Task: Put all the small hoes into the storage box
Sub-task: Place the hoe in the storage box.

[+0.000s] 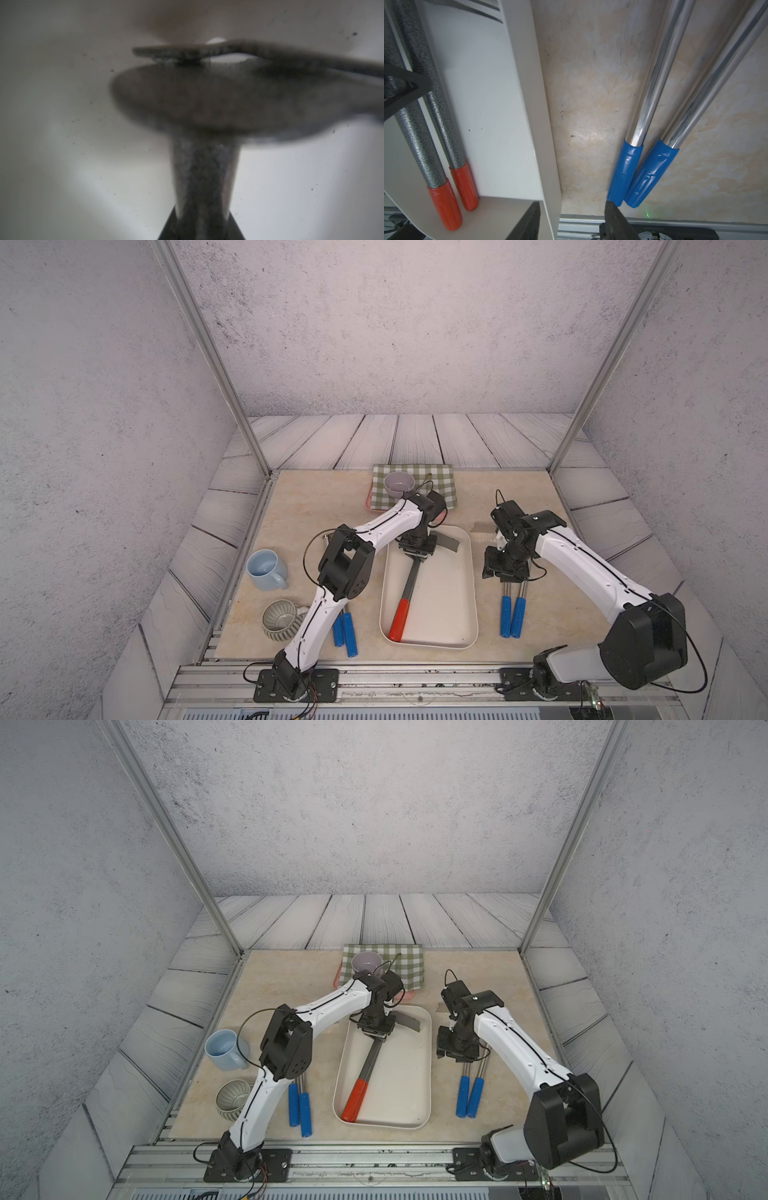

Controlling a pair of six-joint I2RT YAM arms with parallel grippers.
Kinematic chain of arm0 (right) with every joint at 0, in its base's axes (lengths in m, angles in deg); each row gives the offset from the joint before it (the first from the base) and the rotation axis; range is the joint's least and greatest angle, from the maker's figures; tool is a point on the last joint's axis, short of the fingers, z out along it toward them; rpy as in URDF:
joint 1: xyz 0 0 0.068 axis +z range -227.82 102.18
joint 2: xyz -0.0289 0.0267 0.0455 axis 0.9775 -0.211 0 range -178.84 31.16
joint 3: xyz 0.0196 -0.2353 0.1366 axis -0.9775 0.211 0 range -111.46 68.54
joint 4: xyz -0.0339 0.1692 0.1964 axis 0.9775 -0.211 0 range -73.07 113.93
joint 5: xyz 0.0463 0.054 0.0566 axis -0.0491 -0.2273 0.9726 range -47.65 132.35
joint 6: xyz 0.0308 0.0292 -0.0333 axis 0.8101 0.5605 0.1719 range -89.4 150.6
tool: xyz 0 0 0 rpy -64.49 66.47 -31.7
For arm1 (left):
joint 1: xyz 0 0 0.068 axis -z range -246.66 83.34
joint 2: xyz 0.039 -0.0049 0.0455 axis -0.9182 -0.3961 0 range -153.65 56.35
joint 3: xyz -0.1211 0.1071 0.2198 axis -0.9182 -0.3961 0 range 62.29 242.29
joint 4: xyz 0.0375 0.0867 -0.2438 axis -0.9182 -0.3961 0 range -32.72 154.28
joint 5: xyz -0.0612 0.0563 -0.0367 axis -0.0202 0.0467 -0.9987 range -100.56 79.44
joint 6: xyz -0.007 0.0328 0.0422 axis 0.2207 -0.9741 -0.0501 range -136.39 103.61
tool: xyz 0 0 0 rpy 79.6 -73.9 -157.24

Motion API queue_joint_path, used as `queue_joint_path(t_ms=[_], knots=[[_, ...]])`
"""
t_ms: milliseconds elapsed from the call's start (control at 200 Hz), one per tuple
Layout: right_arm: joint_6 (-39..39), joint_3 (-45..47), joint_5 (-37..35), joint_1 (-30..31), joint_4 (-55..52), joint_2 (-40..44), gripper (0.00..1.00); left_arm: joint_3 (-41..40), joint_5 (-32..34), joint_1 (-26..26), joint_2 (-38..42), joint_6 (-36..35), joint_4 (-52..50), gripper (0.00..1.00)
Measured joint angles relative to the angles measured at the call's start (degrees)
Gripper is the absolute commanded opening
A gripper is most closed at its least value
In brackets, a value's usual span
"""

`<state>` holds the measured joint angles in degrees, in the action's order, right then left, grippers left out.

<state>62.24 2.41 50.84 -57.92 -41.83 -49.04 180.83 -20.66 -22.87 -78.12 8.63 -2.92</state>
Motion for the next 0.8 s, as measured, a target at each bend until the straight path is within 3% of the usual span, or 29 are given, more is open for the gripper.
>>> queue_joint_path(t_ms=[515,801], knots=[[0.00,0.00,0.00,0.00,0.02,0.02,0.55,-0.74,0.50,-0.07,0.61,0.13,0.59,0.41],[0.00,0.00,0.00,0.00,0.02,0.02,0.56,-0.74,0.87,-0.28,0.61,0.46,0.57,0.43]])
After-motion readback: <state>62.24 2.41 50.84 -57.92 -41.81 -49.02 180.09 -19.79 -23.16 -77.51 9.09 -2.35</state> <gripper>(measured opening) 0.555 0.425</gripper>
